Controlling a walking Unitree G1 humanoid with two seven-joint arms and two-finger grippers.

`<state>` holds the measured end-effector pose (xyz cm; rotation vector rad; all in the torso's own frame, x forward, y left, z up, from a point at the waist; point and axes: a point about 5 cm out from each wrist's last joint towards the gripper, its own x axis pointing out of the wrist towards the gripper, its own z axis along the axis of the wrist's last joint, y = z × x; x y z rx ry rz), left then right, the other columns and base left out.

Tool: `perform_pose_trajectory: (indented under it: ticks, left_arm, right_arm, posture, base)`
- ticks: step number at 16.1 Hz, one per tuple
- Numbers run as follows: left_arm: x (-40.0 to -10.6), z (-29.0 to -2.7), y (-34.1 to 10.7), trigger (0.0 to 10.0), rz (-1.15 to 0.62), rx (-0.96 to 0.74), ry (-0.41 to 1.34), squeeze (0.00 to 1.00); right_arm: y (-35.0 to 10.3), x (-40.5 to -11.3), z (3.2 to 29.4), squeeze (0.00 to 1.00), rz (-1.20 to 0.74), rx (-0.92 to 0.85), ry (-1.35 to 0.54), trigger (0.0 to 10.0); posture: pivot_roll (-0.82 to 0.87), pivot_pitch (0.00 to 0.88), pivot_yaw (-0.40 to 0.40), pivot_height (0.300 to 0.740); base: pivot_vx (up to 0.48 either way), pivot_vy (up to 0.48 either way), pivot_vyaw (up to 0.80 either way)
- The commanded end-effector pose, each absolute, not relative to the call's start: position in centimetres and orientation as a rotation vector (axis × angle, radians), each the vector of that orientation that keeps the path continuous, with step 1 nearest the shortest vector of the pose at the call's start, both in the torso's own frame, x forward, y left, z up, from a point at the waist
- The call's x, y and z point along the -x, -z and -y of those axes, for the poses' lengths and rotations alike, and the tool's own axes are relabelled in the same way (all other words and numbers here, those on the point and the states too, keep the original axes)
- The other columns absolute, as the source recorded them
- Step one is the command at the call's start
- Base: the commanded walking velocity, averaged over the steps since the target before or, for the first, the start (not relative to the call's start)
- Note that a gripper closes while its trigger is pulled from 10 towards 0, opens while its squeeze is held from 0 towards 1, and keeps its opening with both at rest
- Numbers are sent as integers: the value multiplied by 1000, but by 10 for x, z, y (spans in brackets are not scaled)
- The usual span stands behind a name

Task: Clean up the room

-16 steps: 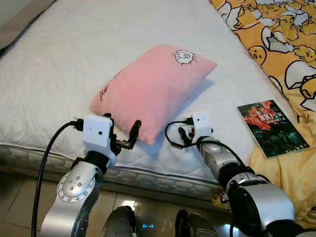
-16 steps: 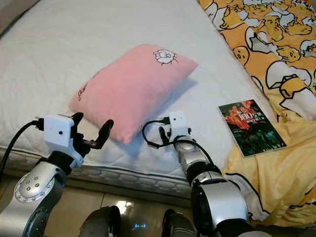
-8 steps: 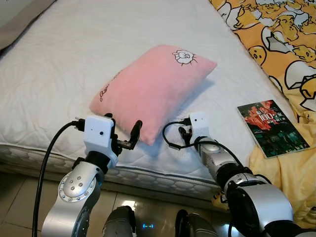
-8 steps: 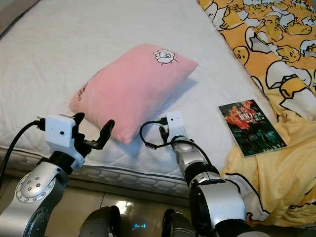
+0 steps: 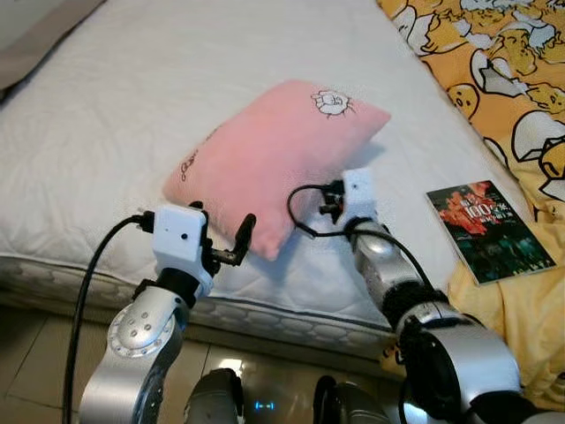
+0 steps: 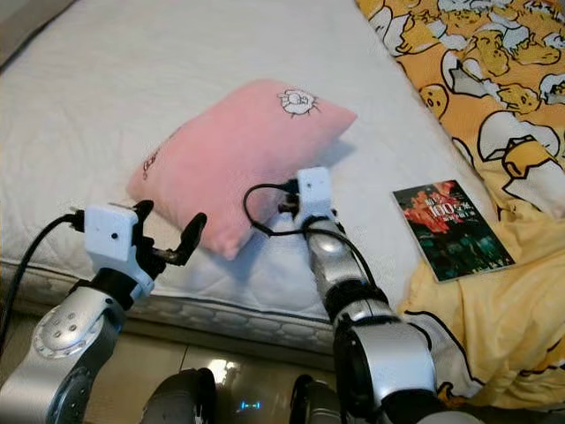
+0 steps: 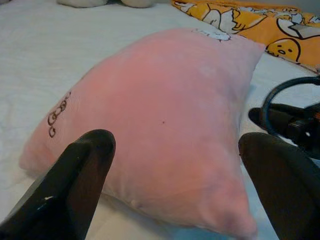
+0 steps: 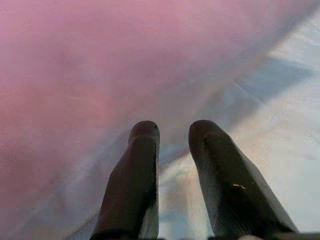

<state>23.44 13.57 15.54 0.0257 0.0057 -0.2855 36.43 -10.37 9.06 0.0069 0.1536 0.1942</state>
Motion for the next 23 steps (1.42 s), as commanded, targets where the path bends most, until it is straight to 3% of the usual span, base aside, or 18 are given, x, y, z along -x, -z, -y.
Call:
perform_pose_trajectory:
  ticks: [1,3,6,7,14,23]
  left_arm:
    - [-236,-132,-156,10000,0,-22,299,0]
    - [-240,-131,-156,10000,6,-21,305,0]
    - [-247,-130,-156,10000,15,-13,304,0]
    - [-247,-126,-155,10000,15,-11,317,0]
    - [-247,-122,-153,10000,31,-31,363,0]
    - [-232,-128,-158,10000,41,-45,367,0]
  right_arm:
    - [-93,-365,110,0,-124,-24,-169,0]
    - [-109,-365,109,0,5,-25,-188,0]
    - [-101,-357,108,0,9,33,-184,0]
    - [-94,-355,111,1000,-31,12,-173,9686]
    - [-100,-369,128,1000,-100,-24,-136,10000]
    - [-86,-368,129,1000,-247,-56,-151,10000]
  posture:
    - [283,172,-32,726]
    - [269,158,-35,726]
    - [244,144,-30,726]
    - [235,136,-24,726]
    - [251,129,-33,726]
    - [318,176,-25,726]
  base:
    - [0,0,0]
    - [0,0,0]
    - [0,0,0]
    - [0,0,0]
    - [0,0,0]
    - [0,0,0]
